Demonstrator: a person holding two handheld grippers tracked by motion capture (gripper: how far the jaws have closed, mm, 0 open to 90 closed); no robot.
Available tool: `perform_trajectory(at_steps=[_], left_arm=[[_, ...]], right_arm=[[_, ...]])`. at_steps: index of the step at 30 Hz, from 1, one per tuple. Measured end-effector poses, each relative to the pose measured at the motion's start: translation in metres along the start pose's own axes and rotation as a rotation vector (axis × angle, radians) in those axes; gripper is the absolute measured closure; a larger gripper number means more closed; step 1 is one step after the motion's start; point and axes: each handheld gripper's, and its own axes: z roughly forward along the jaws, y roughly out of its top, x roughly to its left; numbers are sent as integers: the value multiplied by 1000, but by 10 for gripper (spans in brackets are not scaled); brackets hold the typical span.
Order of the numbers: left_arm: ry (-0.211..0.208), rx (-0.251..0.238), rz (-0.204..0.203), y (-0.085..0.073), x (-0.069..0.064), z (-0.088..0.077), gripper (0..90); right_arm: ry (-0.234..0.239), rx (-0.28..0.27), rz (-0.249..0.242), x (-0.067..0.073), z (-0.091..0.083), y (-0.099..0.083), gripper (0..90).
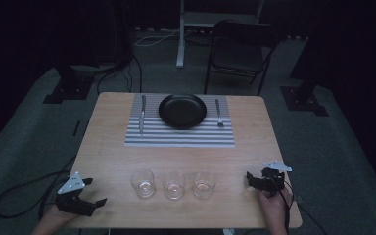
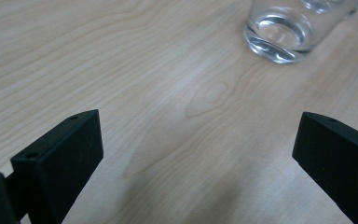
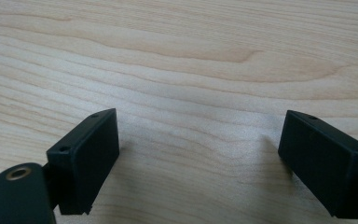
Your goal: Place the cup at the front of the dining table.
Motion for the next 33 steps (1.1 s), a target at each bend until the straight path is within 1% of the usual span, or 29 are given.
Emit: perform_trajectory(at_steps=[9, 11, 12, 14, 17, 18, 19, 21, 22, 24, 25, 26, 28, 29, 30, 31, 32, 33], left_arm=[[-22, -21, 14, 6, -5, -2, 21], [-23, -25, 22, 8, -7, -2, 43], [-37, -36, 22, 10, -8, -2, 42], [-53, -39, 26, 13, -9, -1, 42], [-48, -48, 32, 17, -10, -1, 42], [-54, -58, 36, 20, -11, -2, 42], [-54, -58, 36, 20, -11, -2, 42], [-75, -87, 38, 26, -14, -5, 42], [-75, -87, 38, 26, -14, -5, 42], [-91, -106, 44, 30, -16, -8, 42], [-112, -118, 48, 34, -18, -10, 42], [-112, -118, 48, 34, -18, -10, 42], [-120, -131, 67, 41, -22, -9, 42], [-120, -131, 67, 41, -22, -9, 42], [-131, -126, 74, 44, -24, -7, 42], [-128, -125, 81, 46, -26, -5, 42], [-136, -120, 87, 47, -27, -4, 42], [-136, -120, 87, 47, -27, -4, 42]], right_arm=[[0, 0, 0, 0, 0, 0, 117], [0, 0, 0, 0, 0, 0, 117], [0, 0, 0, 0, 0, 0, 117], [0, 0, 0, 0, 0, 0, 117], [0, 0, 1, 0, 0, 0, 117], [0, 0, 0, 0, 0, 0, 118], [0, 0, 0, 0, 0, 0, 117], [0, 0, 0, 0, 0, 0, 117], [0, 0, 0, 0, 0, 0, 117], [0, 0, 0, 0, 0, 0, 118], [0, 0, 1, 0, 0, 0, 117], [0, 0, 1, 0, 0, 0, 117], [0, 0, 0, 0, 0, 0, 117], [0, 0, 0, 0, 0, 0, 117], [0, 0, 0, 0, 0, 0, 117], [0, 0, 0, 0, 0, 0, 117], [0, 0, 1, 0, 0, 0, 118], [0, 0, 1, 0, 0, 0, 118]])
